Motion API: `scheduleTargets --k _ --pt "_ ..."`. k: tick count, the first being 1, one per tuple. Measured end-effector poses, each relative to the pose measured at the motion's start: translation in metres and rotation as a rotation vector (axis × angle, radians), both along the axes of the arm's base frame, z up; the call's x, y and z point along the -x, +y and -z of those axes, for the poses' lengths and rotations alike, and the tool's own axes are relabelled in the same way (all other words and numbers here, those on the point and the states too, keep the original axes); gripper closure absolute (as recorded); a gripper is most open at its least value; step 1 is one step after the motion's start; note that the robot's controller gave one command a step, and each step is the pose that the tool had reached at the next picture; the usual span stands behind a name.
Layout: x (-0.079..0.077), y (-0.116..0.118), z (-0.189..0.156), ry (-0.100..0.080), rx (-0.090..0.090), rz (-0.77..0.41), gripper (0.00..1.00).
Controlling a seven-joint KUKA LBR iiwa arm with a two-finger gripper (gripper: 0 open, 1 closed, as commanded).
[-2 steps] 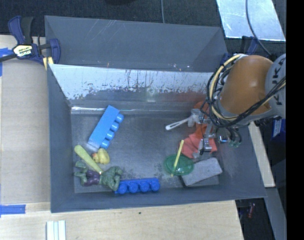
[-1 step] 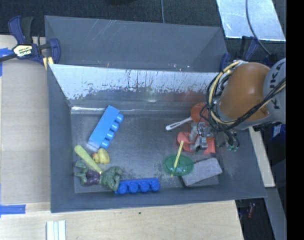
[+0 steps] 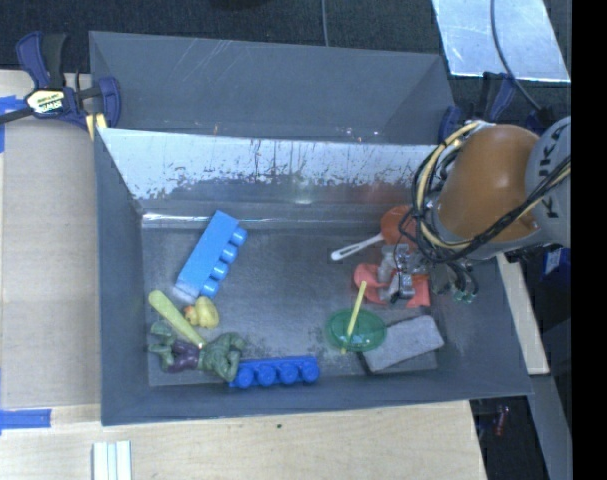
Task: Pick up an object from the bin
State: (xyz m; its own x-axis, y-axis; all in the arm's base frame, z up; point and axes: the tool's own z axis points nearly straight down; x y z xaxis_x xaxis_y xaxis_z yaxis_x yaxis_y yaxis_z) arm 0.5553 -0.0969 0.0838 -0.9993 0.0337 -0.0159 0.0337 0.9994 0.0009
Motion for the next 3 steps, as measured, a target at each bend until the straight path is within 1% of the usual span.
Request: scheduleTargets --k 3 --pt "0.0 0.0002 0.0 0.0 0.0 -0.001 1.0"
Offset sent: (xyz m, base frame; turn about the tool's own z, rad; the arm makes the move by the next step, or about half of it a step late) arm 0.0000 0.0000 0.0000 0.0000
